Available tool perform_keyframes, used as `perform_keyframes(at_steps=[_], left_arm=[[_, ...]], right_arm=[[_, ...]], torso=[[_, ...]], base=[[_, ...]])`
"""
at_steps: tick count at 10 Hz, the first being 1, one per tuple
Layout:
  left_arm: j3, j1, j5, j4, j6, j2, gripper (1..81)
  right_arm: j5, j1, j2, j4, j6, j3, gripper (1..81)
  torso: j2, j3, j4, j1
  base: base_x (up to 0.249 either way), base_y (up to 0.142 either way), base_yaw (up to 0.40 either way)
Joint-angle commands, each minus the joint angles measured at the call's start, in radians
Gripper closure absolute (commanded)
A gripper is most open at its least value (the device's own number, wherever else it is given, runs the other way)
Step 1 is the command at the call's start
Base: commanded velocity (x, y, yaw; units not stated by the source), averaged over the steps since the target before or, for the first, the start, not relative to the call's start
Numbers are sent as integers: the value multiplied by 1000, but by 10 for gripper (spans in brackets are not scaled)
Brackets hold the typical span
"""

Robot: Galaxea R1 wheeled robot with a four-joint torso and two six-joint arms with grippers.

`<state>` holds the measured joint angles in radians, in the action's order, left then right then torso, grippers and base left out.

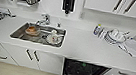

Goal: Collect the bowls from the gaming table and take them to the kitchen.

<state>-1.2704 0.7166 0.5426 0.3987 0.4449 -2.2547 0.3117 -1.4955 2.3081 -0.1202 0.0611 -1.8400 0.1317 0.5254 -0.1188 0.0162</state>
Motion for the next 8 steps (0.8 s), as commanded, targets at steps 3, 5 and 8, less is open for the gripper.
perform_keyframes(at_steps=[3, 5, 8], left_arm=[[-237, 350, -215, 143, 0, -103, 10], [-332, 445, -309, 147, -3, -128, 10], [-507, 557, -345, 158, -12, -229, 10]], right_arm=[[23, 239, -325, 43, 11, 361, 811], [-16, 361, -373, 79, 11, 444, 811], [-140, 566, -392, 178, 11, 506, 811]], torso=[[0, 0, 0, 0], [0, 0, 0, 0], [0, 0, 0, 0]], base=[[0, 0, 0], [0, 0, 0], [0, 0, 0]])
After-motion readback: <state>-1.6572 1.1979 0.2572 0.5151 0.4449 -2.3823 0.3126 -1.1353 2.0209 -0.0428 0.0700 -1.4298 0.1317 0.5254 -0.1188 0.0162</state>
